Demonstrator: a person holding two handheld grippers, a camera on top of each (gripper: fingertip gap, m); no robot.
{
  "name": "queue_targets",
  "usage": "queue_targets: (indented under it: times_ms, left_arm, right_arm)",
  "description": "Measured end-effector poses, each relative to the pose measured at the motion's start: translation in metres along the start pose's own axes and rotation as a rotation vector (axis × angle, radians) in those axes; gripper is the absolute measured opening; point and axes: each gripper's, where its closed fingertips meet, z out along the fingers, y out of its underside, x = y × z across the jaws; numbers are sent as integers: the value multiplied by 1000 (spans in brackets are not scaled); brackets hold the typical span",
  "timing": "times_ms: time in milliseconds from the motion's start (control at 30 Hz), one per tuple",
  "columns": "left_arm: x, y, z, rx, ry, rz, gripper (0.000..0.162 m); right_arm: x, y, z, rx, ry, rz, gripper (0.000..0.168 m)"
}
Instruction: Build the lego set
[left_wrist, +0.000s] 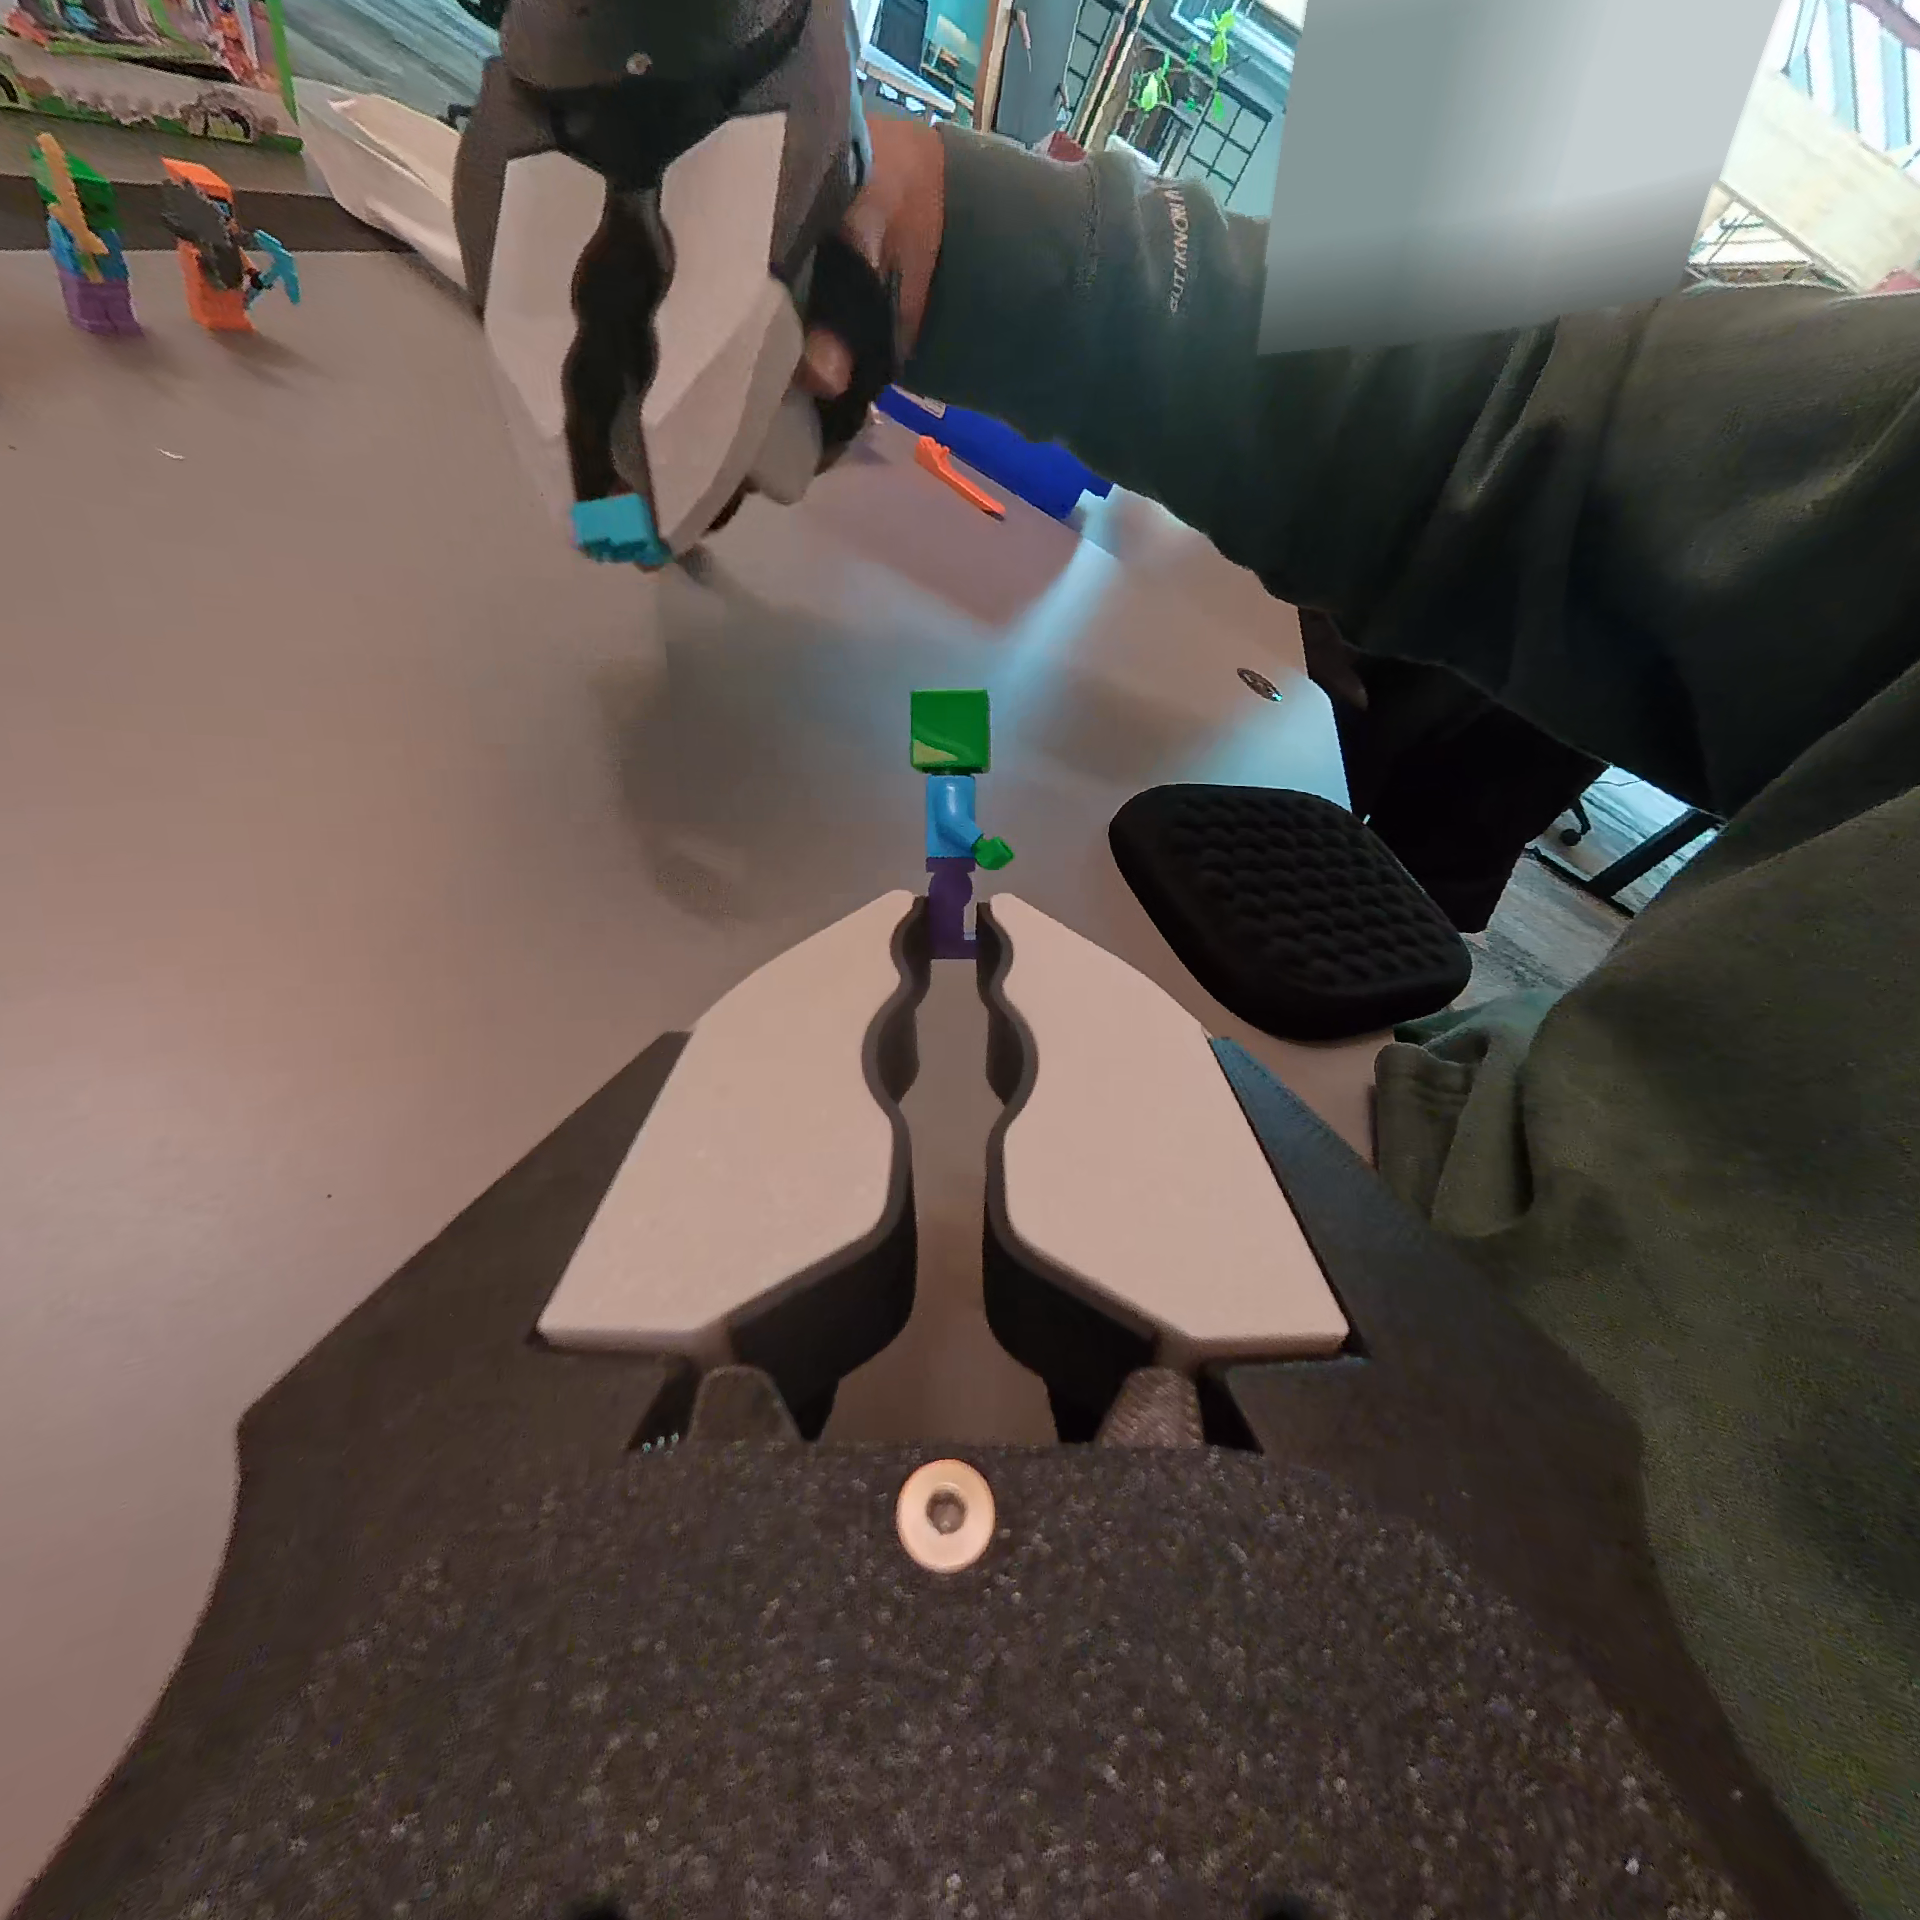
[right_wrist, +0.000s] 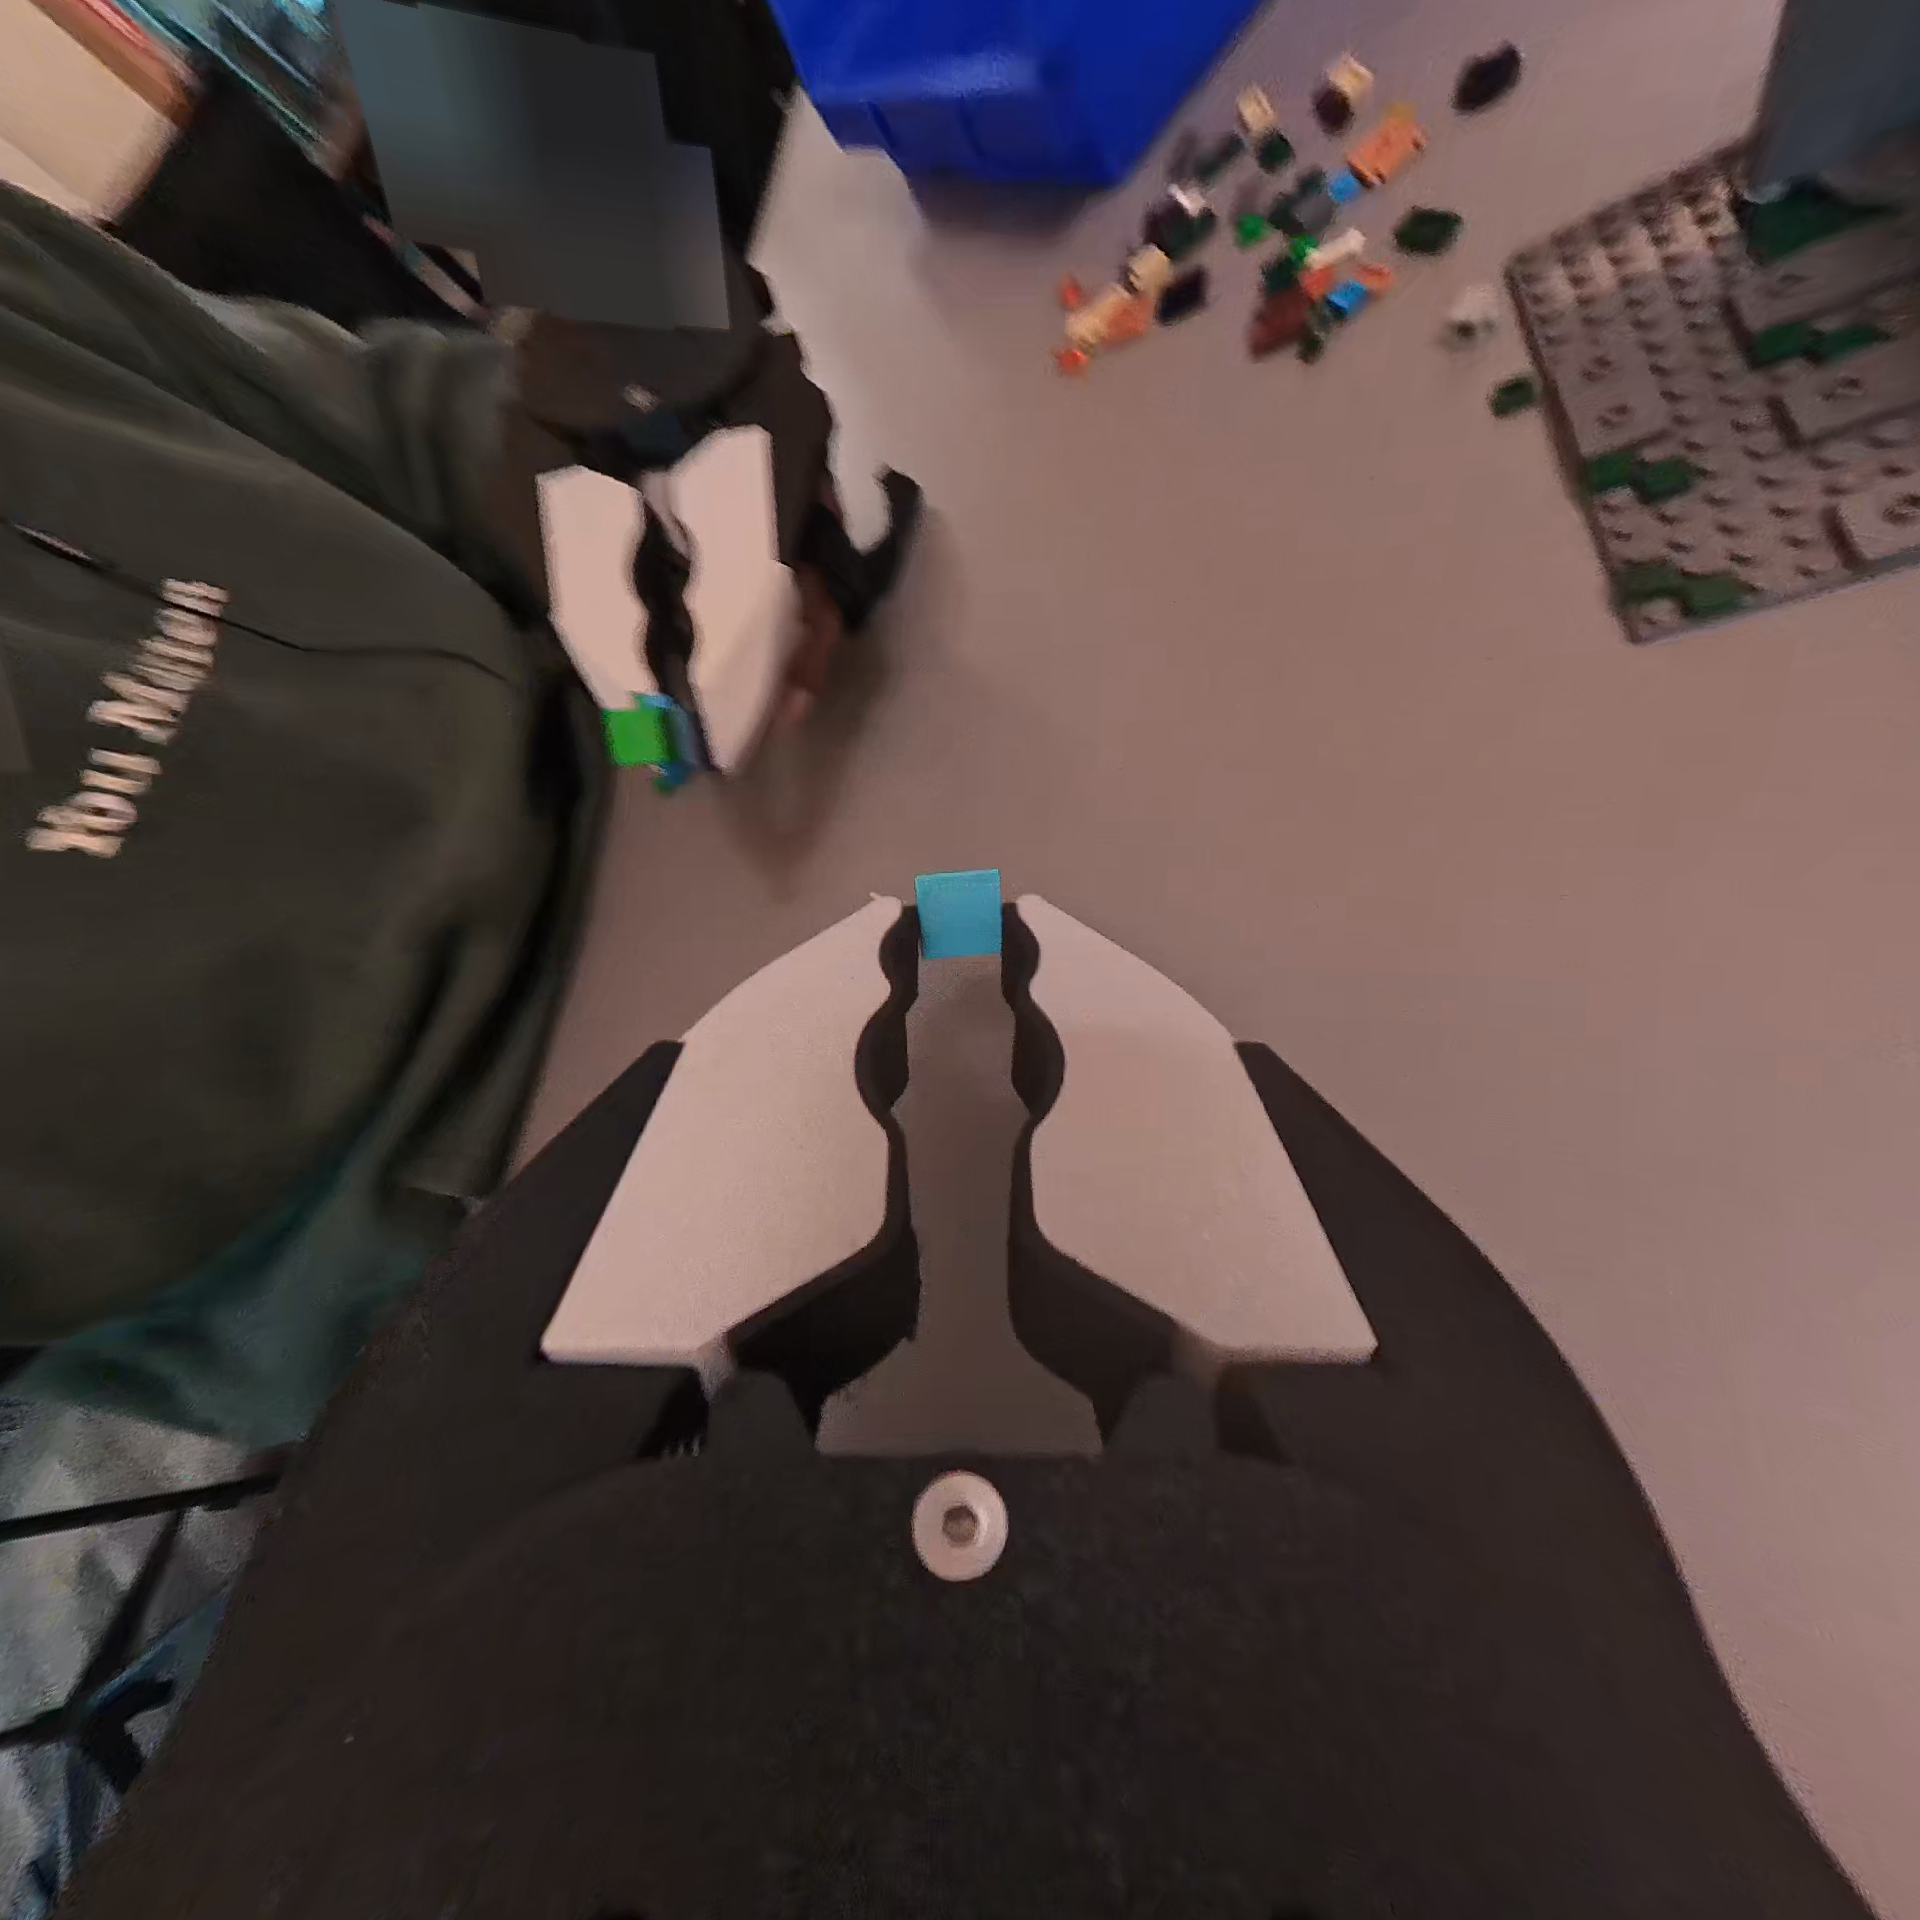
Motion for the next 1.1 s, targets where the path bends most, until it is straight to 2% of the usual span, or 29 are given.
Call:
queue_targets:
  times_ms: [100, 267, 600, 700, 900, 1100]
  left_arm:
    - [1, 0, 0, 0, 0, 8, 8]
    - [2, 0, 0, -7, -3, 14, 8]
    - [1, 3, 1, -24, -12, 23, 8]
    - [1, 4, 1, -27, -14, 24, 8]
    - [0, 5, 2, -36, -16, 24, 8]
    - [-1, 7, 3, -46, -25, 31, 8]
  right_arm:
    - [-24, -10, -4, 95, -132, 17, 15]
    - [-54, -24, -10, 206, -254, -6, 15]
    - [-75, -25, -9, 237, -291, -51, 15]
    - [-69, -16, -3, 188, -240, -53, 15]
    - [-33, 27, 24, -138, 83, -184, 15]
    - [-6, 48, 32, -367, 291, -314, 15]
